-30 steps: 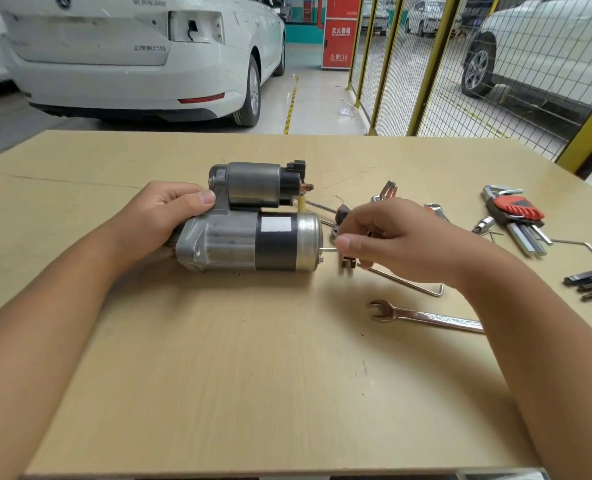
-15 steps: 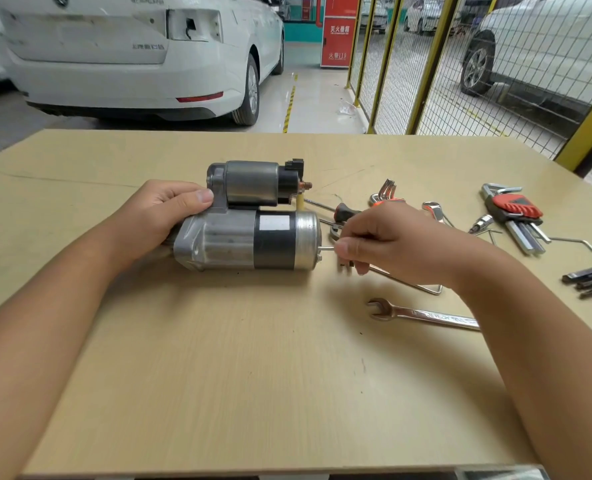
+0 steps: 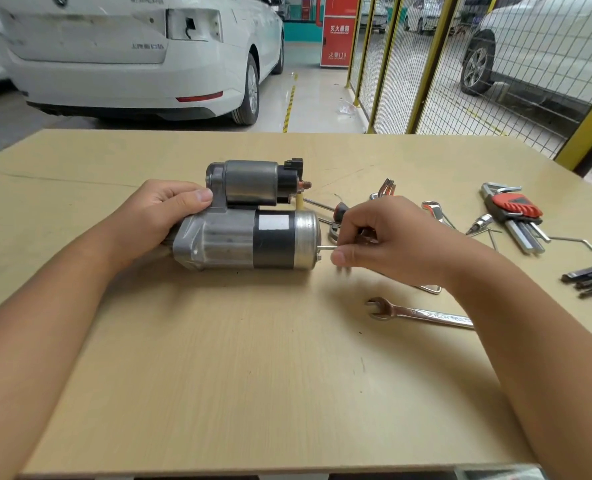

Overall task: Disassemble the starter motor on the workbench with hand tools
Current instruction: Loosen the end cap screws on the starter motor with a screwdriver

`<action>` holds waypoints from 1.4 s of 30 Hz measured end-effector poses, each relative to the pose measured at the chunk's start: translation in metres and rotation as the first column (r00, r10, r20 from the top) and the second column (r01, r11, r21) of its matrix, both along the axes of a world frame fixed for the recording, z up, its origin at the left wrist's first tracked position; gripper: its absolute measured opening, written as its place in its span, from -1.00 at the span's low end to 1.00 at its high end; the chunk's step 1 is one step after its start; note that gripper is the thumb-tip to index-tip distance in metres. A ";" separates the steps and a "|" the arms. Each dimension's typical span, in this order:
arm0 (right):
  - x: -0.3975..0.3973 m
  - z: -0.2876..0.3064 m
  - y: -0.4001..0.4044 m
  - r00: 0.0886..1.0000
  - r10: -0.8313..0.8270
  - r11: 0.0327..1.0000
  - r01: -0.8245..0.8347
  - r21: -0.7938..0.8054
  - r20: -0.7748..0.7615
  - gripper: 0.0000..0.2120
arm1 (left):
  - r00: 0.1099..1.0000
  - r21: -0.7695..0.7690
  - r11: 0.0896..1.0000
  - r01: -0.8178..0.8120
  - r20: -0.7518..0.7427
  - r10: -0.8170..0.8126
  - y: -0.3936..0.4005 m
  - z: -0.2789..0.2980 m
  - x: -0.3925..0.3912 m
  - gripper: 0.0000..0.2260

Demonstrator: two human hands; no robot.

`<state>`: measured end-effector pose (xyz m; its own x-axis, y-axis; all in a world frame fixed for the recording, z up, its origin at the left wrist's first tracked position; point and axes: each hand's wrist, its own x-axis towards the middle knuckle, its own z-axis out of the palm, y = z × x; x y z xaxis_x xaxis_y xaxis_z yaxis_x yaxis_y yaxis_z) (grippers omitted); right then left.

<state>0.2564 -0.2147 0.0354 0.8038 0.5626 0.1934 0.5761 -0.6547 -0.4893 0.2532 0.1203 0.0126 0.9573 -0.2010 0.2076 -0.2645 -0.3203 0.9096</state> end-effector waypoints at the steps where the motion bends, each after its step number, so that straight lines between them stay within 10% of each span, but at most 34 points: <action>1: 0.000 0.000 -0.001 1.000 0.002 1.000 -0.002 0.023 0.006 -0.84 | 1.000 0.005 1.000 -0.004 0.001 0.004 0.000 0.000 0.000 -0.56; 8: -0.001 0.003 -0.003 0.983 0.015 1.000 -0.020 -0.024 -0.183 -0.69 | 0.994 0.231 0.967 -0.106 0.064 0.093 -0.004 0.012 -0.012 -0.59; 15: -0.003 0.000 0.000 1.000 -0.023 0.998 0.023 0.054 0.008 -0.77 | 0.643 0.503 0.563 -0.657 0.763 0.068 -0.057 0.033 -0.048 -0.36; 20: -0.002 0.008 -0.008 0.997 -0.007 0.999 0.010 0.030 -0.081 -0.76 | 0.818 0.801 0.272 -0.534 0.570 -0.073 -0.112 0.014 -0.057 -0.16; 32: -0.006 0.006 0.004 0.997 0.038 0.996 -0.031 0.089 -0.074 -0.85 | 0.865 0.839 0.232 -0.492 0.502 0.018 -0.106 0.015 -0.031 -0.06; 42: -0.009 0.000 0.011 0.999 -0.031 0.994 0.029 0.109 0.018 -0.72 | 0.821 0.764 0.380 -0.521 0.570 -0.020 -0.104 0.007 -0.021 -0.17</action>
<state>0.2474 -0.2041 0.0349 0.8153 0.5132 0.2682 0.5674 -0.6155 -0.5470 0.2323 0.0159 0.0194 0.8427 -0.2874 0.4552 -0.2612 -0.9577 -0.1210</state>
